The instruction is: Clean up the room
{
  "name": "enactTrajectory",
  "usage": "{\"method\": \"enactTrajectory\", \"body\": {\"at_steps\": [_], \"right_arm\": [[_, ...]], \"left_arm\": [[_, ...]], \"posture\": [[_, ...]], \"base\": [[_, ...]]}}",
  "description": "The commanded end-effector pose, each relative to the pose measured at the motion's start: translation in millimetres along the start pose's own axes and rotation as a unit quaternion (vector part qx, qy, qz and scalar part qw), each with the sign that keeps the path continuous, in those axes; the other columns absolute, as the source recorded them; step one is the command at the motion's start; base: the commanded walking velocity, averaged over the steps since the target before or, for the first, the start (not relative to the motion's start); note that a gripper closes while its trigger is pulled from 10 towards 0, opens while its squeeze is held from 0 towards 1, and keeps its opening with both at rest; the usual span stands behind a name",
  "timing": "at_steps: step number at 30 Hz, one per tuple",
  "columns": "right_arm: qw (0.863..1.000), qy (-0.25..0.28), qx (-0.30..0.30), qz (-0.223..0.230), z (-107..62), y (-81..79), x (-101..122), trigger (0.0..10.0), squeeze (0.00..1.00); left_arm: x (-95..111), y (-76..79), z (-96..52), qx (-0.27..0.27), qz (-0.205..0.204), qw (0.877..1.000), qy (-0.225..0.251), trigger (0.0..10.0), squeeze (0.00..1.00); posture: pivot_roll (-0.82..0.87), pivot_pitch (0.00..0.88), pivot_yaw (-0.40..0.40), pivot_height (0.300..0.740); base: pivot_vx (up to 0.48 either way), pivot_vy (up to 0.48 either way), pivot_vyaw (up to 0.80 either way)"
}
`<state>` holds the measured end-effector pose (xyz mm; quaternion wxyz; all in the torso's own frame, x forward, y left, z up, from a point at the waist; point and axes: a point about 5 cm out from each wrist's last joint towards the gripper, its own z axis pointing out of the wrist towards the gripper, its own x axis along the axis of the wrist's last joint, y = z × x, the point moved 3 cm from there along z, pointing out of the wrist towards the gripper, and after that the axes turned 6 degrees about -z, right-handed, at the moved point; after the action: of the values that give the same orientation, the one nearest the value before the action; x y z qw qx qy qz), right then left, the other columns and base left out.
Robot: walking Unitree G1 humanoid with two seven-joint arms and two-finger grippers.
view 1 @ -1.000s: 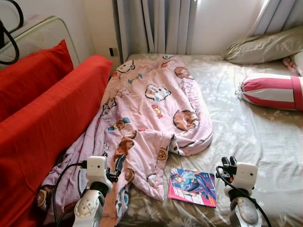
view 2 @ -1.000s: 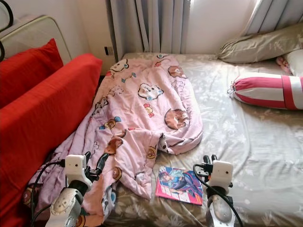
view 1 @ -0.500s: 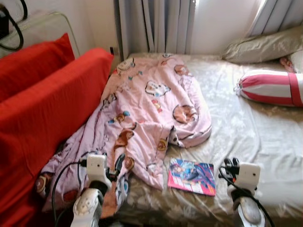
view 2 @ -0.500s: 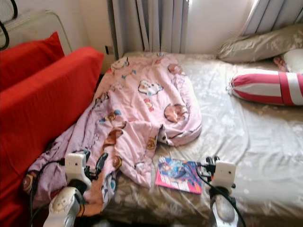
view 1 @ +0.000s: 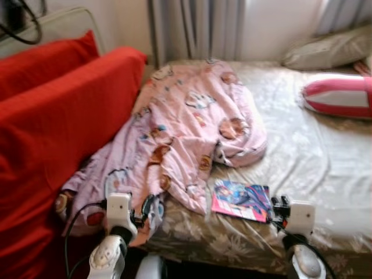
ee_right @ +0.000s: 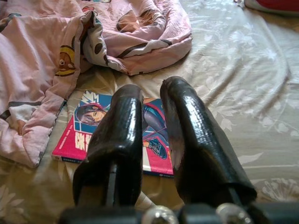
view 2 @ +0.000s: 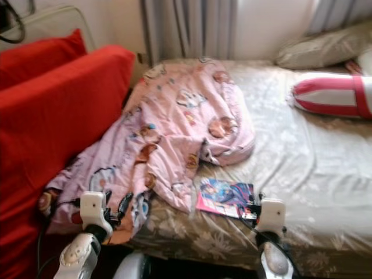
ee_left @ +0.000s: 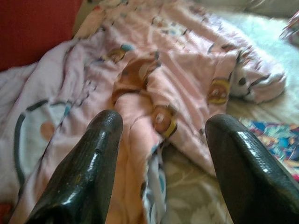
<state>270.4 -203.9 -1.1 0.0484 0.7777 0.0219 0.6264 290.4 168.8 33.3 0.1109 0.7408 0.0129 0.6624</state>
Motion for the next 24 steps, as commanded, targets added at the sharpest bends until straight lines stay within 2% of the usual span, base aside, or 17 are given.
{"method": "enactTrajectory", "body": {"at_steps": [1, 8, 13, 17, 24], "right_arm": [[1.0, 0.008, -0.004, 0.001, 0.8, 2.0, 3.6, 10.0, 0.0], [0.999, 0.014, -0.036, 0.023, 6.0, 8.0, 8.0, 10.0, 0.0], [0.999, 0.005, -0.038, 0.027, 7.3, 5.6, 5.2, 10.0, 0.0], [0.999, -0.006, -0.046, 0.024, 5.7, 9.0, -0.4, 10.0, 0.0], [0.998, 0.0, -0.061, 0.027, 8.9, 15.5, 3.2, 10.0, 0.0]], "left_arm": [[4.0, 0.7, 2.5, -0.006, 0.001, 1.0, 0.004, 10.0, 0.0], [3.1, 2.0, 2.7, -0.01, 0.001, 1.0, -0.001, 10.0, 0.0], [3.3, 2.6, 3.1, -0.014, 0.001, 1.0, -0.002, 10.0, 0.0], [5.0, 2.2, 3.8, -0.015, 0.0, 1.0, 0.0, 10.0, 0.0], [5.8, 1.2, 3.6, -0.015, 0.002, 1.0, 0.0, 10.0, 0.0]], "posture": [[-0.01, 0.028, -0.008, 0.65], [-0.01, 0.041, -0.001, 0.65], [0.0, 0.045, -0.004, 0.65], [0.0, 0.051, -0.005, 0.65], [0.0, 0.062, -0.002, 0.65]], "base": [[0.0, 0.0, 0.0], [0.0, 0.0, 0.0], [0.0, 0.0, 0.0], [0.266, 0.0, 0.0], [0.279, 0.0, 0.0]]}}
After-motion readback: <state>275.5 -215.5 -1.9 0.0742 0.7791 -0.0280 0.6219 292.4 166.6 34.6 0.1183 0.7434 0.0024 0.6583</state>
